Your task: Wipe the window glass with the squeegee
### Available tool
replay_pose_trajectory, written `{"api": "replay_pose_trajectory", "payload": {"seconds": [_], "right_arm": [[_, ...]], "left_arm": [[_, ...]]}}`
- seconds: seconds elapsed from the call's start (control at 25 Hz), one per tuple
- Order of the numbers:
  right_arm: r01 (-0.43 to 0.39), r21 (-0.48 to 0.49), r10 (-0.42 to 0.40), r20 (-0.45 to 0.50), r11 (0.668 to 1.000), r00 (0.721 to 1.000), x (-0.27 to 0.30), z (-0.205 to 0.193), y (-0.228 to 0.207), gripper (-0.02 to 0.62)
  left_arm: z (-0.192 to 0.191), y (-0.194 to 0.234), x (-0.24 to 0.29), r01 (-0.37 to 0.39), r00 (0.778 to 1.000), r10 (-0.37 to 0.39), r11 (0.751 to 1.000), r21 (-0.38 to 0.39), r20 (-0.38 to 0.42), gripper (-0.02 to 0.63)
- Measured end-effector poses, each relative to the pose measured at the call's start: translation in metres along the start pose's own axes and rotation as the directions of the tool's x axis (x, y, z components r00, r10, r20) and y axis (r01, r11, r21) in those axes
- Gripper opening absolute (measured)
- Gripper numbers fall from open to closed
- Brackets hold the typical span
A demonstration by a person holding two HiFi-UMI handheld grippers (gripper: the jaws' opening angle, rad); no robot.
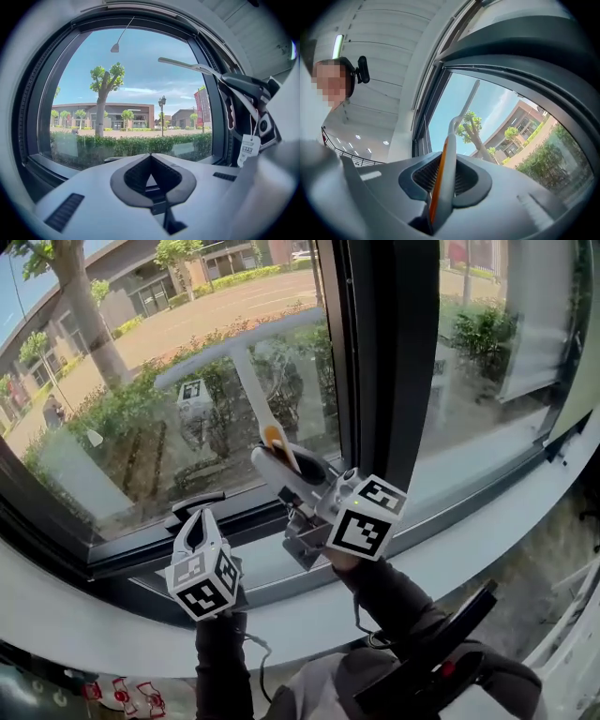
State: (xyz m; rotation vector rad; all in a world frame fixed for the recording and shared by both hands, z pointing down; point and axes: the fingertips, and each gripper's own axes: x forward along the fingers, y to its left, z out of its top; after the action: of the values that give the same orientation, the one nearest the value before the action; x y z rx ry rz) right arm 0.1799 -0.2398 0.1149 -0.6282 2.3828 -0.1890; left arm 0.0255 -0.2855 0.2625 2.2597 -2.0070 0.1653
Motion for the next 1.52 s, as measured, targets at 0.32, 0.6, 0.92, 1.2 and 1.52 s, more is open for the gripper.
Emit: {"api": "replay_pose_trajectory", "payload": {"seconds": [0.32, 0.6, 0.92, 1.2, 1.52], "right_arm": [[0.000, -0.005, 0.001, 0.063, 1.000, 0.998, 0.019, 0.035, -0.029, 0.055], [-0.014, 0.005, 0.013, 0.086, 1.000, 0.996, 0.019, 0.034, -0.033, 0.055], [-0.032, 0.000, 0.031, 0.123, 1.000, 0.992, 0.018, 0.036, -0.034, 0.057], [-0.047, 0.010, 0.045, 0.107, 0.999, 0.993, 0.019, 0.035, -0.031, 0.057], [-0.049, 0.004, 0.048, 0.098, 0.999, 0.994, 0.013, 0.034, -0.034, 0.057]], "left_arm": [[0.020, -0.002, 0.010, -0.043, 0.999, 0.043, 0.999, 0.021, 0.015, 0.002], [0.014, -0.007, 0.008, -0.031, 0.999, 0.031, 0.999, 0.028, 0.016, 0.002], [0.011, 0.002, 0.011, -0.036, 0.999, 0.036, 0.999, 0.018, 0.027, 0.002], [0.015, -0.003, 0.006, -0.036, 0.999, 0.035, 0.999, 0.016, 0.027, 0.002], [0.021, -0.014, 0.012, -0.022, 0.999, 0.022, 1.000, 0.015, 0.039, 0.002]]}}
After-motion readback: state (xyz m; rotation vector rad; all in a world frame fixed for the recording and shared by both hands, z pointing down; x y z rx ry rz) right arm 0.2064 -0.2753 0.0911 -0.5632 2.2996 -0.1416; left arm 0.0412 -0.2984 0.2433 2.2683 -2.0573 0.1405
